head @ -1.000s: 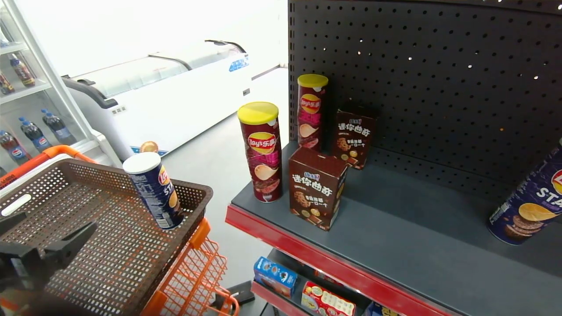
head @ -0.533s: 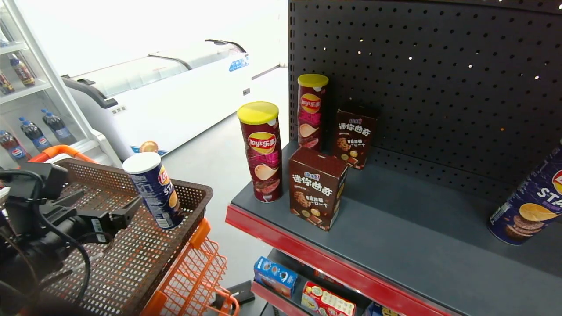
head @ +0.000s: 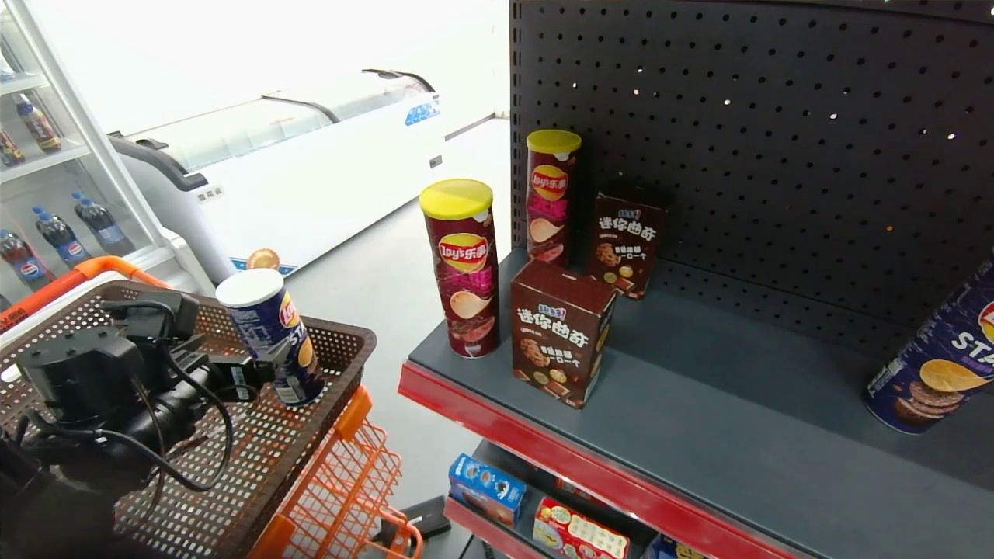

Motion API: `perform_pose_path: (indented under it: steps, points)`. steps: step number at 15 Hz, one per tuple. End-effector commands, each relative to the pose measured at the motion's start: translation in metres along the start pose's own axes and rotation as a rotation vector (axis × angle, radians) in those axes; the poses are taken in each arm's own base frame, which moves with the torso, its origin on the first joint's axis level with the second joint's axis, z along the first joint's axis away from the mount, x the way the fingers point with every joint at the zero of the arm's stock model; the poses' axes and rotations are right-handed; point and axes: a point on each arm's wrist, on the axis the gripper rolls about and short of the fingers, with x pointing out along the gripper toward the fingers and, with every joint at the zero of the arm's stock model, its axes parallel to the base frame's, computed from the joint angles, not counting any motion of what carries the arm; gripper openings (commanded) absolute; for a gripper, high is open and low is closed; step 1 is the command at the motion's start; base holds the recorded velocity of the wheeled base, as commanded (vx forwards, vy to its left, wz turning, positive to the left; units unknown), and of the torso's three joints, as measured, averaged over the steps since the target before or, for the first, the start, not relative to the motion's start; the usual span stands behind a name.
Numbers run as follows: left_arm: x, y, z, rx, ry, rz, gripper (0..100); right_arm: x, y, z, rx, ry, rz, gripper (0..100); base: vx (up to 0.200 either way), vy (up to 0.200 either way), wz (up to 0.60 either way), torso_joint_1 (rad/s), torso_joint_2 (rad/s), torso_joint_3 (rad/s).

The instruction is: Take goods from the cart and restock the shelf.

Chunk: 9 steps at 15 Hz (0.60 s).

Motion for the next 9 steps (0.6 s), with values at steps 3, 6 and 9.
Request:
perform_pose_path:
  steps: [3, 6, 9]
  points:
    - [0.035, 0.005, -0.004, -0.002, -0.022, 0.013, 100, 0.0, 0.0, 0.0, -0.001, 0.002, 0.0, 100, 0.0, 0.0, 0.0, 0.0, 0.0, 0.0]
    - [0.042, 0.001, -0.004, 0.001, -0.032, 0.002, 100, 0.0, 0.0, 0.0, -0.001, 0.002, 0.0, 100, 0.0, 0.0, 0.0, 0.0, 0.0, 0.0]
    - [0.047, -0.009, -0.005, 0.008, -0.038, -0.029, 100, 0.0, 0.0, 0.0, -0.001, 0.002, 0.0, 100, 0.0, 0.0, 0.0, 0.0, 0.0, 0.0]
